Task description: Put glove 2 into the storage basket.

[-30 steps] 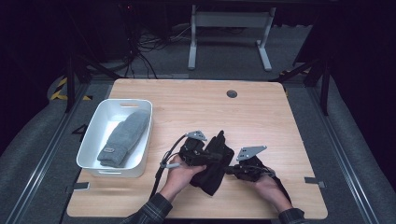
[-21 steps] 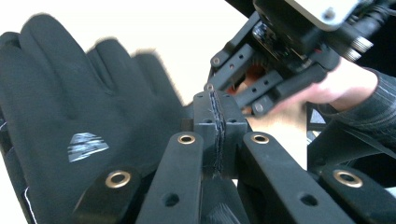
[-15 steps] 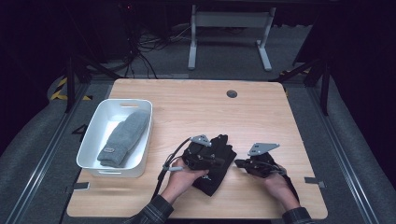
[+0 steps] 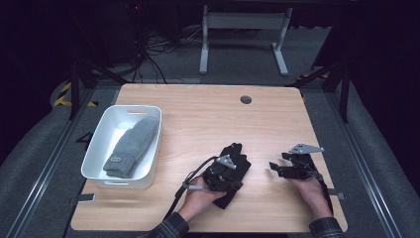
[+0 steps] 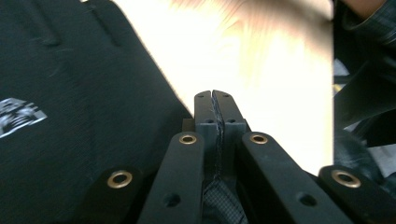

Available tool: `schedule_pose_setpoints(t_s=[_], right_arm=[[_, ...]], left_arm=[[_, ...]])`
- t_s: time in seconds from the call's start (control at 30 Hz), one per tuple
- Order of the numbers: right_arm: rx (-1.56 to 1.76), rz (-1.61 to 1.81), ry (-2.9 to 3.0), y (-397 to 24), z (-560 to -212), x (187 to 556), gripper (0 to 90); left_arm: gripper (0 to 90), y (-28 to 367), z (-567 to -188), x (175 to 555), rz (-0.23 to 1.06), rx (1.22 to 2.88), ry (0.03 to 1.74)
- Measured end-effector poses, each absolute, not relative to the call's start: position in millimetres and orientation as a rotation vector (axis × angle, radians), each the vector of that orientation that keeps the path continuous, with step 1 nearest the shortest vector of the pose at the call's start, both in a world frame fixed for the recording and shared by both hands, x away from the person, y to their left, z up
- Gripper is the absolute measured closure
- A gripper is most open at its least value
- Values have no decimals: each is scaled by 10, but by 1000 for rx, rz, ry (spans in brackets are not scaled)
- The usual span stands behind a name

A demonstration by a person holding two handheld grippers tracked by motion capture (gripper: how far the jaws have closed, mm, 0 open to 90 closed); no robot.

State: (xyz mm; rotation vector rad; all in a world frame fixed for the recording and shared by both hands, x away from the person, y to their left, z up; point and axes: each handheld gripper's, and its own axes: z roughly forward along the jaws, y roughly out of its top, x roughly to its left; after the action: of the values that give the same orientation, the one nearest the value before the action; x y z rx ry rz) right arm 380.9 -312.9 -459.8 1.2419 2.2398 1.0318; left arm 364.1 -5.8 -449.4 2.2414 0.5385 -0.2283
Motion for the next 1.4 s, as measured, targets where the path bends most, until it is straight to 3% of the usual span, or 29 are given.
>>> schedule_pose_setpoints(t_s=[0.77,0.87,0.97,1.03,1.23,1.4], right_arm=[[1212,965,2240,-3094,-4686,3833,168],[1212,965,2241,-3093,-4687,3834,164],[1215,962,2239,-3090,-4687,3833,160],[1215,960,2239,-3090,-4687,3832,160],[1216,959,2238,-3089,-4687,3832,159],[1217,960,2238,-3089,-4687,3832,159]], left_arm=[[897,492,-4389,3805,-10,2361,647],[862,495,-4349,3797,3,2362,630],[771,497,-4290,3801,23,2369,604],[607,486,-4243,3818,50,2378,580],[310,427,-4185,3928,75,2414,520],[183,363,-4189,4043,84,2411,497]])
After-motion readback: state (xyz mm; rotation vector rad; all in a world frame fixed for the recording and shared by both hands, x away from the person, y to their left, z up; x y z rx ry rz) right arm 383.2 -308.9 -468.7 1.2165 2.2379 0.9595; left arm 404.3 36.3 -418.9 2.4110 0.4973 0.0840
